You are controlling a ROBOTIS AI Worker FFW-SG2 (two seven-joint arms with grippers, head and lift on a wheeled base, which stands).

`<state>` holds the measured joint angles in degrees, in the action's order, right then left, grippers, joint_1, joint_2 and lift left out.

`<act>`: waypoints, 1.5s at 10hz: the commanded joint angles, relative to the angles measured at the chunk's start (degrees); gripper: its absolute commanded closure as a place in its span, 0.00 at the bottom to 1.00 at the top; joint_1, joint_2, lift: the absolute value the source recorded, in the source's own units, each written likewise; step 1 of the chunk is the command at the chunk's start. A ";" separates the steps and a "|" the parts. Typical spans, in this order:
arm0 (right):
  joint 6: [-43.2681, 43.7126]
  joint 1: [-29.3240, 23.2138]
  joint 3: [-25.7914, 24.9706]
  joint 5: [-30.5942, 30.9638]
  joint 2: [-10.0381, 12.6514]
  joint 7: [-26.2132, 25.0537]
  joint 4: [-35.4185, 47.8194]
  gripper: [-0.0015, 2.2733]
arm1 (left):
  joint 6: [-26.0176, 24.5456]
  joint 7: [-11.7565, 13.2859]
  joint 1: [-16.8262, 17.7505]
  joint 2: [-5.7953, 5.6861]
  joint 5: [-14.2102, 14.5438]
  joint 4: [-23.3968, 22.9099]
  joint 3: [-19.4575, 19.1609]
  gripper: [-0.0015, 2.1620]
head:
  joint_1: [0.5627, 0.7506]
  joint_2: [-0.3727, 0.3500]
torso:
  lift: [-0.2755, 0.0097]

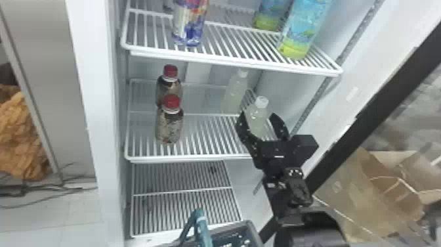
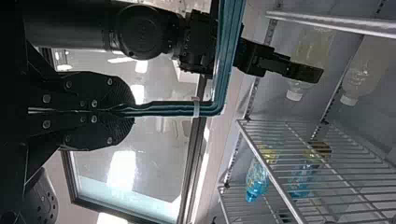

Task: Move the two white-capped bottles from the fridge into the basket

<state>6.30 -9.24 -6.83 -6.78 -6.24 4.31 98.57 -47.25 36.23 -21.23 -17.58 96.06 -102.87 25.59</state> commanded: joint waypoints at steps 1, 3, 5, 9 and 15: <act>0.03 1.23 0.09 -0.53 0.00 0.09 -1.61 0.27 | 0.00 0.07 0.00 0.00 0.04 0.00 -0.11 0.52 | 0.70 0.03 | 0.05; 0.46 1.23 0.21 -0.99 0.00 0.26 -1.89 0.40 | 0.00 0.07 -0.14 0.00 0.04 0.00 -0.11 0.52 | 0.70 0.03 | 0.05; 1.72 0.53 0.21 -2.36 0.00 0.79 -1.47 0.40 | 0.14 0.16 -0.14 0.00 -0.08 0.00 -0.23 0.52 | 0.70 0.03 | 0.05; -4.33 -3.27 1.35 -6.36 -0.79 2.20 9.08 0.40 | 0.14 0.16 -0.14 0.09 -0.19 0.00 -0.57 0.52 | 0.70 0.03 | 0.05; -20.64 -17.61 1.01 -10.93 -1.93 3.60 33.83 0.40 | 0.28 0.16 0.14 -0.18 -0.19 0.00 -0.11 0.52 | 0.70 0.03 | 0.05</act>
<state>-12.67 -25.49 -5.64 -17.45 -8.10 7.87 130.19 -46.97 36.38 -21.15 -17.65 95.86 -102.87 25.40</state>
